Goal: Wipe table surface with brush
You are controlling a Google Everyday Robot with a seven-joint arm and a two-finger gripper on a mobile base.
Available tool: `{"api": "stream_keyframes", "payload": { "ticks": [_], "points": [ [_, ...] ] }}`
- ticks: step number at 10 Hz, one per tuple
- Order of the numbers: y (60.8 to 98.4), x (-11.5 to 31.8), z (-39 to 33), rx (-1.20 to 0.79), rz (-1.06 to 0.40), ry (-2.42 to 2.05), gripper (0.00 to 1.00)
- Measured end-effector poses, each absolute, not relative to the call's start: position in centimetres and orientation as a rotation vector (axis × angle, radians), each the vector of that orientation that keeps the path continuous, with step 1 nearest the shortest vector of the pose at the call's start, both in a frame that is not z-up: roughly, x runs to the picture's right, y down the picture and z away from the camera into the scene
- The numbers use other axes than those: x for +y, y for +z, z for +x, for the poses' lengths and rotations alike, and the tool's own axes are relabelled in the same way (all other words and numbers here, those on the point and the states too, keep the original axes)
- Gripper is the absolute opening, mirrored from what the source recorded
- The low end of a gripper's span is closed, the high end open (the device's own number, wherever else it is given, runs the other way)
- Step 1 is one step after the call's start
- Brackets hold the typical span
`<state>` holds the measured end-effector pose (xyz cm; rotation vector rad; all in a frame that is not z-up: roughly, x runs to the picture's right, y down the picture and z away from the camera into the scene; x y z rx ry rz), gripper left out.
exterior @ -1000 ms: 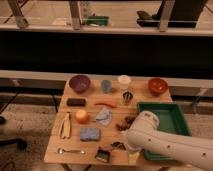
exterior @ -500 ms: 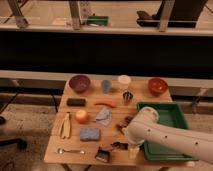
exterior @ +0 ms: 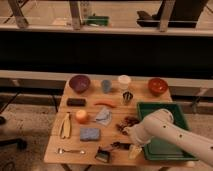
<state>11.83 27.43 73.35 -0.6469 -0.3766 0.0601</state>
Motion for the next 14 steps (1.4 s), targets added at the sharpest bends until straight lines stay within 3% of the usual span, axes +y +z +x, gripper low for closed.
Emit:
{"api": "stream_keyframes", "payload": {
  "ticks": [7, 14],
  "points": [
    [72.7, 28.7, 10.6, -0.373, -0.651, -0.012, 0.80],
    [75.4, 29.5, 10.5, -0.327, -0.671, -0.070, 0.80]
  ]
}}
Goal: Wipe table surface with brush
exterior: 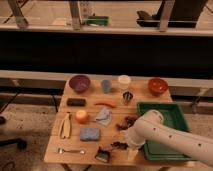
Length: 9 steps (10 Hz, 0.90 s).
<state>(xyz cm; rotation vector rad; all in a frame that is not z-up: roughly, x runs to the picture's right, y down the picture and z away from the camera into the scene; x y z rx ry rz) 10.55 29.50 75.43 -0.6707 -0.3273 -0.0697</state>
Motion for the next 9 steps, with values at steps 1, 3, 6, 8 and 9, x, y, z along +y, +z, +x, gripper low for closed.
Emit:
{"api": "stream_keyframes", "payload": {
  "ticks": [1, 3, 6, 8, 9],
  "points": [
    [75.71, 29.63, 10.65, -0.320, -0.671, -0.073, 0.80],
    [75.98, 29.93, 10.51, -0.308, -0.671, -0.078, 0.80],
    [75.64, 30.13, 10.05, -0.303, -0.665, -0.083, 0.80],
    [75.66, 30.17, 9.99, -0.301, -0.664, -0.085, 0.80],
    [75.74, 30.13, 10.11, -0.299, -0.663, -0.084, 0.78]
  ]
}}
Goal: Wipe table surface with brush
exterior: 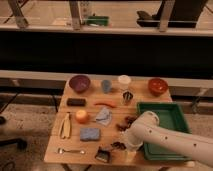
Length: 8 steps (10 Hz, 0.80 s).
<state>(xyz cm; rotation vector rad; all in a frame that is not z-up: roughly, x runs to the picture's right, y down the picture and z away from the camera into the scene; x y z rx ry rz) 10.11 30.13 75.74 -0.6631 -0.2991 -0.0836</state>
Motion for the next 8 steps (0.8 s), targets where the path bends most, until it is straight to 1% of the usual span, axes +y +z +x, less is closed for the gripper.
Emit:
{"api": "stream_keyframes", "payload": {
  "ticks": [1, 7, 8],
  "points": [
    [75.8, 30.2, 10.2, -0.298, -0.664, -0.081, 0.73],
    [77.1, 30.4, 10.3, -0.285, -0.683, -0.091, 0.72],
    [77.4, 30.4, 10.2, -0.284, -0.685, -0.092, 0.70]
  ]
}}
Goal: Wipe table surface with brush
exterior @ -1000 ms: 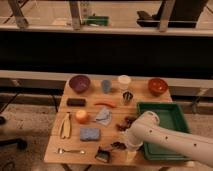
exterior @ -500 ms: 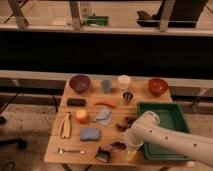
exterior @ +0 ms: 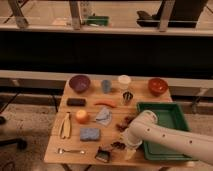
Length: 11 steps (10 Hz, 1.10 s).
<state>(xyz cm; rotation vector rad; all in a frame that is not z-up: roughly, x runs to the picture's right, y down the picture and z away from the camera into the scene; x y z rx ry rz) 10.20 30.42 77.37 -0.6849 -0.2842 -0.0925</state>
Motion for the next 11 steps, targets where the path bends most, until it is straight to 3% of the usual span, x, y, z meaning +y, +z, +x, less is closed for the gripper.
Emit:
{"api": "stream_keyframes", "payload": {
  "ticks": [1, 7, 11],
  "points": [
    [77.5, 30.3, 10.3, -0.283, -0.684, -0.088, 0.65],
    [76.5, 28.0, 11.2, -0.302, -0.621, -0.029, 0.04],
    [76.5, 27.8, 11.3, -0.322, -0.622, -0.029, 0.00]
  ]
}}
